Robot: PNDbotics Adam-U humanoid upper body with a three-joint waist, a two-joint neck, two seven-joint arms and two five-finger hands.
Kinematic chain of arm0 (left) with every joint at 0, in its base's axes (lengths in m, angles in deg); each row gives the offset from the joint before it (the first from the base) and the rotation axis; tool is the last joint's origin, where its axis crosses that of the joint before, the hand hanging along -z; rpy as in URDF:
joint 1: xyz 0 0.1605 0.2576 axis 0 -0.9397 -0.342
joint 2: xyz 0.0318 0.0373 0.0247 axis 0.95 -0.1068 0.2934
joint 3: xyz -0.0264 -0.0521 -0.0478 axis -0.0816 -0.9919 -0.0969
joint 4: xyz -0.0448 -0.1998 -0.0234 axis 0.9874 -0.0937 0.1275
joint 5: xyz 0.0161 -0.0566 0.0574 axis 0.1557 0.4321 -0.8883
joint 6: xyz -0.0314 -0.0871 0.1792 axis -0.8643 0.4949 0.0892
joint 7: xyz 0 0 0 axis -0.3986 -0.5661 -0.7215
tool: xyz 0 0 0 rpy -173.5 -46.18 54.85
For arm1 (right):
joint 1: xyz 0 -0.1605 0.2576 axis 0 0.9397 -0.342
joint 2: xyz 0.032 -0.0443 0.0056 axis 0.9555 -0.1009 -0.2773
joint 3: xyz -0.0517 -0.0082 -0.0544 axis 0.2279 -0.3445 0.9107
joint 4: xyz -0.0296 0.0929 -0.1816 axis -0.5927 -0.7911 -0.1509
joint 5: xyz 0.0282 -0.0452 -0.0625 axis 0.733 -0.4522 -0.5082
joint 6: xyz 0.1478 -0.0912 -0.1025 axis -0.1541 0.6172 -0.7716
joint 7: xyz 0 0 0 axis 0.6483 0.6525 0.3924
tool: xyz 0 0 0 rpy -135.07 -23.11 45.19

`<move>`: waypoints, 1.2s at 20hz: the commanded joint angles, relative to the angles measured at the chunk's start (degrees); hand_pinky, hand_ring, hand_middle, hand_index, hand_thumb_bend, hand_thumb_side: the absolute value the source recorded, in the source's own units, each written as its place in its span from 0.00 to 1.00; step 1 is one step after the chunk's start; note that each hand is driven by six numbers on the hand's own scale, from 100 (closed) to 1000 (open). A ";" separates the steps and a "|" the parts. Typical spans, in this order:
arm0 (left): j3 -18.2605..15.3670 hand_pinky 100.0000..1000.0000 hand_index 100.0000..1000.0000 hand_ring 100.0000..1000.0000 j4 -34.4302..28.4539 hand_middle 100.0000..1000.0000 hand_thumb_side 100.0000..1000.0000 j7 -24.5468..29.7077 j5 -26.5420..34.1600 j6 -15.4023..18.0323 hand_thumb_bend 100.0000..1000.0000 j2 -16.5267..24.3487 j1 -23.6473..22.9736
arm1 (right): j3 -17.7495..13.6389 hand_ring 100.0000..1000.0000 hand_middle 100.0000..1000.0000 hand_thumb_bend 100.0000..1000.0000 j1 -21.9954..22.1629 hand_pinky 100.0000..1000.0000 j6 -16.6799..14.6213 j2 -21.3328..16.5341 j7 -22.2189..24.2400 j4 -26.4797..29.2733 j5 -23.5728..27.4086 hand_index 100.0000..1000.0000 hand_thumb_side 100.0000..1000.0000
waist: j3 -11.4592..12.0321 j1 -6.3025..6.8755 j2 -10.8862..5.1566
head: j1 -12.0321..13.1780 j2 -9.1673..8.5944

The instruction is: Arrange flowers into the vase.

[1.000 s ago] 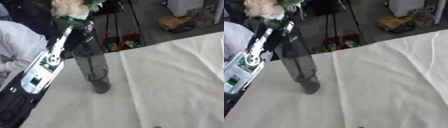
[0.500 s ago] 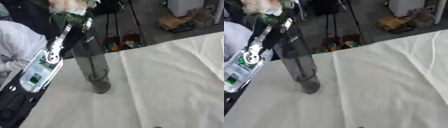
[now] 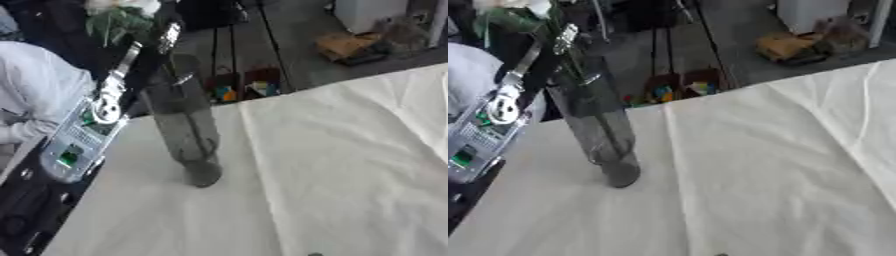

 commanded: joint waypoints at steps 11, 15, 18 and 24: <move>-1.04 0.66 0.99 0.81 -0.02 0.89 1.00 -0.15 -1.09 -0.67 0.00 1.64 1.01 | -0.34 0.63 0.42 0.00 -0.28 0.63 0.28 -0.35 0.27 1.00 0.88 0.63 1.00 | 0.19 -0.58 -1.09 | -0.19 -0.45; -1.24 0.66 0.99 0.81 -0.36 0.89 1.00 -0.14 -1.29 -1.00 0.00 1.79 1.33 | -0.32 0.63 0.42 0.00 -0.29 0.63 0.29 -0.39 0.34 1.00 0.93 0.63 1.00 | 0.42 -0.61 -1.11 | -0.20 -0.29; -1.30 0.67 0.99 0.80 -0.23 0.89 1.00 -0.08 -1.59 -1.23 0.00 1.71 1.55 | -0.25 0.63 0.42 0.00 -0.36 0.63 0.23 -0.43 0.38 1.00 0.97 0.63 1.00 | 0.48 -0.62 -1.13 | -0.16 -0.36; -1.25 0.68 0.99 0.81 -0.42 0.89 1.00 0.15 -1.42 -1.23 0.00 1.60 2.01 | -0.26 0.63 0.42 0.00 -0.25 0.63 0.27 -0.42 0.42 1.00 1.04 0.63 1.00 | 0.57 -0.62 -1.28 | -0.21 -0.14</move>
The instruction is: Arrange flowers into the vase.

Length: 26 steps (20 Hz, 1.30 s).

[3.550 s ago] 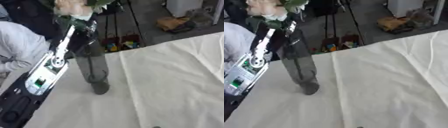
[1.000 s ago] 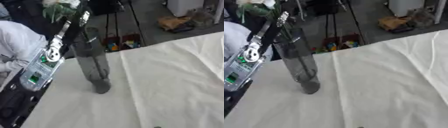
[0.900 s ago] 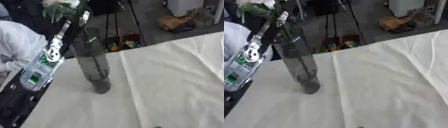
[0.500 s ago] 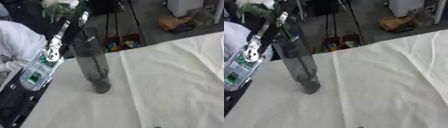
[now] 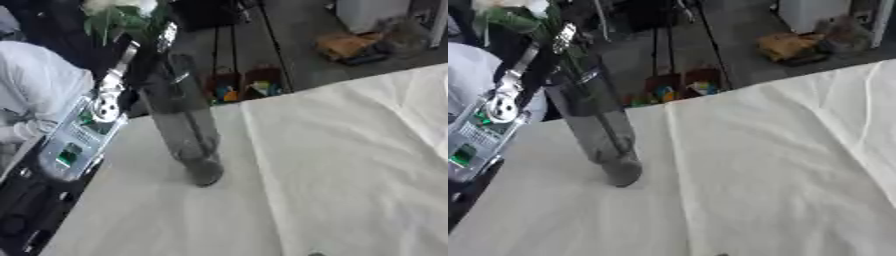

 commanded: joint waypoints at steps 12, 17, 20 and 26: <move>-1.11 0.68 0.99 0.81 -1.63 0.89 1.00 0.35 0.14 -0.43 0.00 1.63 2.36 | -0.19 0.63 0.42 0.00 -0.14 0.63 0.33 -0.35 0.43 1.00 0.41 0.63 1.00 | 0.37 -0.34 -1.84 | 0.10 0.02; -1.27 0.68 0.99 0.81 -1.64 0.89 1.00 0.29 0.15 -0.57 0.00 1.71 2.17 | -0.32 0.63 0.42 0.00 -0.14 0.63 0.27 -0.39 0.32 1.00 0.43 0.63 1.00 | 0.31 -0.40 -1.89 | 0.09 0.07; -1.26 0.68 0.99 0.81 -1.69 0.89 1.00 0.26 0.24 -0.60 0.00 1.61 2.17 | -0.28 0.63 0.42 0.00 -0.18 0.63 0.27 -0.35 0.34 1.00 0.45 0.63 1.00 | 0.30 -0.42 -1.88 | 0.12 0.07; -1.29 0.68 0.99 0.81 -1.68 0.89 1.00 0.19 0.32 -0.63 0.00 1.57 2.14 | -0.29 0.63 0.42 0.00 -0.17 0.63 0.27 -0.33 0.38 1.00 0.47 0.63 1.00 | 0.25 -0.43 -1.84 | 0.12 0.05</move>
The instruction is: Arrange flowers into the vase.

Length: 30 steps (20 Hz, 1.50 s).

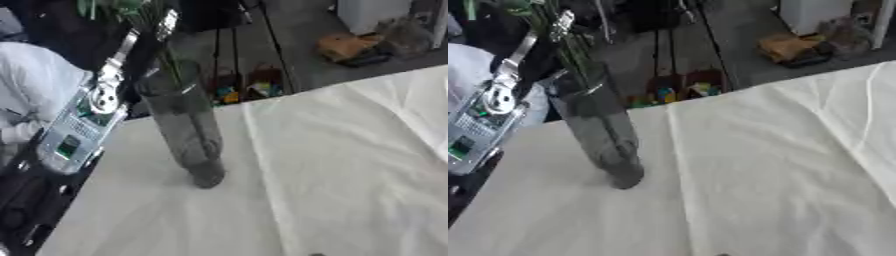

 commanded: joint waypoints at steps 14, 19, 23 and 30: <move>-1.34 0.69 0.94 0.80 -0.63 0.87 1.00 -1.11 -3.87 1.59 0.00 2.08 0.62 | -0.28 0.63 0.42 0.00 -0.24 0.63 -0.12 -0.33 0.19 1.00 0.27 0.63 1.00 | -0.12 -0.31 -1.02 | 0.10 -0.62; -1.90 0.69 0.93 0.80 0.24 0.86 1.00 -2.16 -4.94 2.37 0.00 2.11 0.93 | -0.25 0.63 0.42 0.00 -0.31 0.63 -0.18 -0.35 0.22 1.00 0.27 0.63 1.00 | 0.02 -0.31 -0.87 | 0.25 -0.93; -2.59 0.68 0.92 0.79 1.52 0.85 1.00 -3.72 -6.63 3.91 0.00 1.99 1.23 | -0.23 0.63 0.41 0.00 -0.35 0.63 -0.17 -0.39 0.25 1.00 0.26 0.63 1.00 | 0.00 -0.28 -0.64 | 0.34 -1.21; -3.02 0.67 0.92 0.79 2.89 0.85 1.00 -5.56 -7.86 5.37 0.00 1.82 1.59 | -0.17 0.63 0.41 0.00 -0.43 0.63 -0.05 -0.41 0.36 1.00 0.26 0.63 1.00 | -0.01 -0.26 -0.36 | 0.31 -1.42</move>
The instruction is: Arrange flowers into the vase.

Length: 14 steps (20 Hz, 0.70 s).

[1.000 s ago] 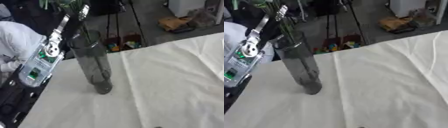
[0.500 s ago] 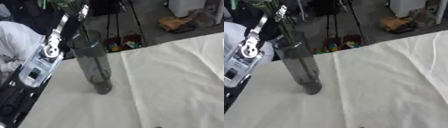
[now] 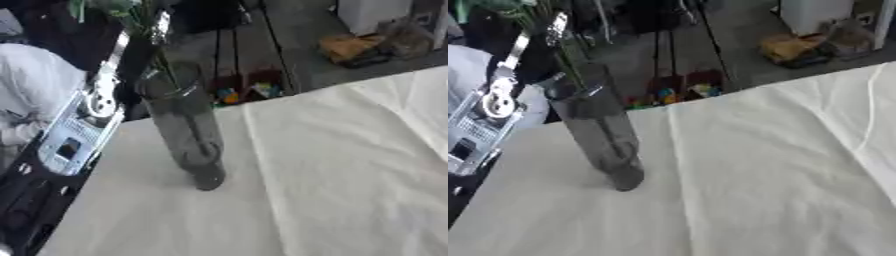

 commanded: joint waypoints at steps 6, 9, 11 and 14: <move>-1.31 0.67 0.92 0.79 0.47 0.85 1.00 -1.65 -0.96 0.49 0.00 1.66 1.41 | -0.07 0.63 0.41 0.00 -0.47 0.64 -0.06 -0.38 0.24 1.00 0.25 0.63 1.00 | 0.07 -0.35 -0.90 | 0.06 -1.02; -1.10 0.67 0.92 0.79 0.80 0.85 1.00 -1.59 -0.85 0.58 0.00 1.62 1.33 | -0.09 0.63 0.41 0.00 -0.49 0.64 -0.08 -0.38 0.25 1.00 0.25 0.63 1.00 | 0.01 -0.36 -0.84 | 0.08 -1.03; -0.69 0.68 0.92 0.80 1.16 0.86 1.00 -0.58 -0.70 0.69 0.00 1.77 1.29 | -0.13 0.63 0.41 0.00 -0.48 0.64 -0.14 -0.40 0.20 1.00 0.24 0.63 1.00 | -0.02 -0.38 -0.82 | 0.09 -1.01; -0.34 0.70 0.94 0.81 1.20 0.87 1.00 1.61 -1.45 0.71 0.00 2.04 1.23 | -0.16 0.63 0.41 0.00 -0.45 0.64 -0.17 -0.44 0.14 1.00 0.25 0.63 1.00 | 0.00 -0.34 -0.88 | 0.17 -0.94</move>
